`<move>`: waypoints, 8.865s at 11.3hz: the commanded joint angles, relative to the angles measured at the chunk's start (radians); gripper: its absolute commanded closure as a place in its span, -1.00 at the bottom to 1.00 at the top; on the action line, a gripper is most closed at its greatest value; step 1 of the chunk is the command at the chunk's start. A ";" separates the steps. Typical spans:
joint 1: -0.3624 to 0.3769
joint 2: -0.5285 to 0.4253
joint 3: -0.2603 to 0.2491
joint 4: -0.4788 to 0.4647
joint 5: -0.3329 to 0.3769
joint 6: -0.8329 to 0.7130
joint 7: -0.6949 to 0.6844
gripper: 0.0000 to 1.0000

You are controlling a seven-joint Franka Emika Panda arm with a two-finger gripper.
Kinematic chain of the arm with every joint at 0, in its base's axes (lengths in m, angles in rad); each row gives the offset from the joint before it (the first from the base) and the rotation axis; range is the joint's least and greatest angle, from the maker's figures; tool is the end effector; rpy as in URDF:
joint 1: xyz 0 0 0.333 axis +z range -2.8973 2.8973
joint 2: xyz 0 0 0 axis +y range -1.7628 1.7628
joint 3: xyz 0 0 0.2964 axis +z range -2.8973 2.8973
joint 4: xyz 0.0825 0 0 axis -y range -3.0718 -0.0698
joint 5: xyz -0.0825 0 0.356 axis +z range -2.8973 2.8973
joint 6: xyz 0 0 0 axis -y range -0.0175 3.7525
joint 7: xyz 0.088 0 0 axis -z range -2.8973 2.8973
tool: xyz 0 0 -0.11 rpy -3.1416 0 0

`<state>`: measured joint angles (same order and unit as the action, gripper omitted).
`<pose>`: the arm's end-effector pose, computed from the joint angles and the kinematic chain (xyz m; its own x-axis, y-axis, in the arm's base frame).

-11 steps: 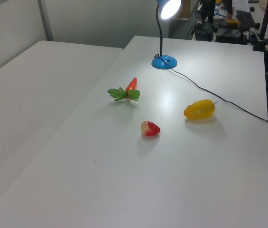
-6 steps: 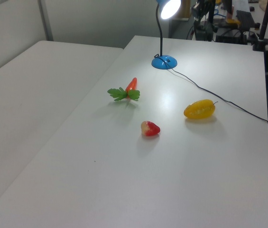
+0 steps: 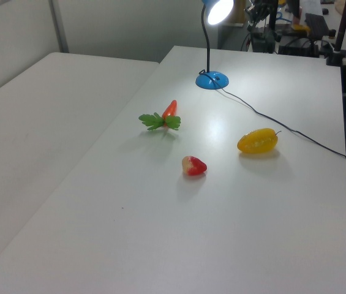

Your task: Turn off lamp

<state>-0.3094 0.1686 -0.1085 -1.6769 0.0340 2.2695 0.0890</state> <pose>0.5701 -0.2472 0.5307 0.7873 -0.4610 0.4093 -0.4847 -0.8732 -0.0511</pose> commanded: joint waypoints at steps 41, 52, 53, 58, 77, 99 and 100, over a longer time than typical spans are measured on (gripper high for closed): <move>-0.019 0.532 0.053 0.134 0.023 0.619 0.110 1.00; -0.028 0.373 0.064 -0.004 0.026 0.572 0.101 1.00; -0.027 0.346 0.064 -0.007 0.026 0.521 0.101 1.00; 0.002 0.197 0.066 -0.007 0.026 0.242 0.075 1.00; 0.122 -0.132 0.066 0.000 0.006 -0.495 -0.270 -0.99; 0.263 -0.127 0.015 -0.030 -0.020 -0.594 -0.275 -1.00; 0.338 -0.127 -0.059 -0.033 -0.028 -0.594 -0.273 -1.00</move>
<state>-0.0978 0.0492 -0.0502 -1.6834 0.0301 1.6637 -0.1735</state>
